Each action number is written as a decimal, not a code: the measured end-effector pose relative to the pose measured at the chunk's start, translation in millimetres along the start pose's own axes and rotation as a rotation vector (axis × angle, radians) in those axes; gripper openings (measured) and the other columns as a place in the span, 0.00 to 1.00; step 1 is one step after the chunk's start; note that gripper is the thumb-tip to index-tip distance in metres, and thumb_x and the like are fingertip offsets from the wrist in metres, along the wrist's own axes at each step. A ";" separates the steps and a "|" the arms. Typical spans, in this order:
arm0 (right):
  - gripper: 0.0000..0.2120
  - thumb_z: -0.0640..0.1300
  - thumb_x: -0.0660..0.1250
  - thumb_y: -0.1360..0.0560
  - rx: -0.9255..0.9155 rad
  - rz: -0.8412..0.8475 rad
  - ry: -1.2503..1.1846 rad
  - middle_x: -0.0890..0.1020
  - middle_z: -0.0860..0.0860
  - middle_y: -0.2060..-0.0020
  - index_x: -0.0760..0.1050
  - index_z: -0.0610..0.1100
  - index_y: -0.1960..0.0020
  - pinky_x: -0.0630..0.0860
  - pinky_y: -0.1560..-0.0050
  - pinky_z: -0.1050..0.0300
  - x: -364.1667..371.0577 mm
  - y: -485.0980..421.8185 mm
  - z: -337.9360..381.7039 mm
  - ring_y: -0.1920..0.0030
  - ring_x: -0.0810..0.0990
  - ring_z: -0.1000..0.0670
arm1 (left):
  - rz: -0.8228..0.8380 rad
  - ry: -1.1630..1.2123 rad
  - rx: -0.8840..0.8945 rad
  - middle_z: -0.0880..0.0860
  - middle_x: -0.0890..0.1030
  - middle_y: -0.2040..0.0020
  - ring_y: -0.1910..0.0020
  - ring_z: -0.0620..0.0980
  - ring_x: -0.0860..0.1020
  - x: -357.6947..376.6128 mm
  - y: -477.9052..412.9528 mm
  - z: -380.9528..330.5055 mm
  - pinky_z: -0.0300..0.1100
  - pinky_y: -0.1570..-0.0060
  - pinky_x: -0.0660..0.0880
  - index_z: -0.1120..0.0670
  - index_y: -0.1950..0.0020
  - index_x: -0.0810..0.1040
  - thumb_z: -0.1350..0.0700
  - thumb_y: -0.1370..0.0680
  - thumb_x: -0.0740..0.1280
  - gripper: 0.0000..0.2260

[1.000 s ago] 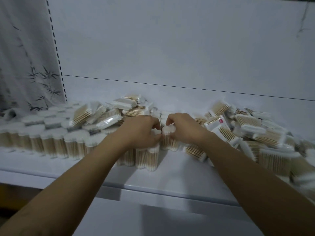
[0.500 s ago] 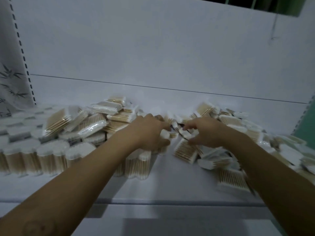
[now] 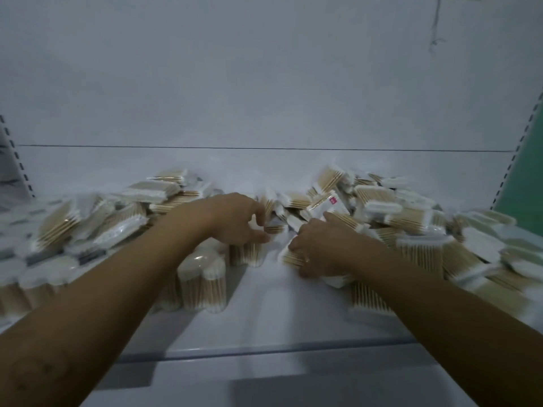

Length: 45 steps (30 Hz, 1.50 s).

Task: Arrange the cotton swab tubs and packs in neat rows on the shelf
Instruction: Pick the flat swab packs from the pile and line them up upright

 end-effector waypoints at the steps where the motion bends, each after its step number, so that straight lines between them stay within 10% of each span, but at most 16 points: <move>1: 0.29 0.61 0.65 0.26 -0.004 -0.007 -0.060 0.73 0.48 0.33 0.67 0.55 0.28 0.58 0.30 0.44 -1.6 -0.1 -1.6 0.31 0.68 0.46 | 0.010 -0.006 -0.010 0.50 0.74 0.38 0.41 0.50 0.72 -1.2 -1.2 -0.5 0.43 0.45 0.69 0.47 0.35 0.73 0.39 0.22 0.63 0.20; 14: 0.29 0.56 0.68 0.25 0.018 -0.173 -0.259 0.73 0.50 0.33 0.65 0.51 0.27 0.69 0.41 0.52 -39.2 -37.5 -69.1 0.34 0.70 0.48 | -0.057 0.038 -0.158 0.51 0.75 0.35 0.39 0.52 0.74 -22.2 -40.2 -6.4 0.47 0.40 0.72 0.50 0.29 0.68 0.40 0.23 0.65 0.26; 23: 0.41 0.62 0.74 0.34 -0.005 -0.059 -0.099 0.71 0.50 0.50 0.60 0.55 0.27 0.69 0.52 0.54 -34.1 -124.7 -45.3 0.52 0.71 0.50 | -0.012 0.017 -0.095 0.51 0.73 0.32 0.37 0.52 0.73 -26.4 -80.4 29.1 0.43 0.41 0.69 0.51 0.27 0.65 0.42 0.22 0.66 0.27; 28: 0.18 0.57 0.69 0.28 0.025 0.004 0.022 0.72 0.53 0.62 0.75 0.50 0.41 0.71 0.58 0.56 -36.0 -146.7 -31.3 0.58 0.74 0.50 | 0.004 -0.016 -0.002 0.51 0.72 0.31 0.36 0.53 0.72 -30.1 -101.2 42.6 0.47 0.37 0.69 0.50 0.27 0.65 0.38 0.24 0.65 0.30; 35: 0.24 0.41 0.69 0.25 0.129 0.007 0.100 0.72 0.50 0.47 0.70 0.54 0.31 0.73 0.51 0.56 -55.7 -124.9 -66.8 0.47 0.75 0.48 | -0.024 0.011 0.087 0.51 0.73 0.32 0.37 0.52 0.73 -38.2 -118.2 46.9 0.45 0.39 0.69 0.51 0.26 0.64 0.41 0.23 0.66 0.29; 45: 0.21 0.54 0.68 0.24 0.161 -0.317 -0.049 0.75 0.53 0.51 0.71 0.53 0.33 0.68 0.56 0.55 -86.6 -94.7 -85.7 0.52 0.74 0.51 | -0.197 0.420 0.110 0.51 0.72 0.33 0.42 0.50 0.75 -35.3 -134.0 39.0 0.44 0.45 0.72 0.53 0.28 0.63 0.41 0.30 0.74 0.37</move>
Point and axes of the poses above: each hand's wrist, its own y-axis away from the middle knuckle, its own x-axis out of the palm, z = x × y, the point moved 2 cm from there along -y, towards the middle knuckle
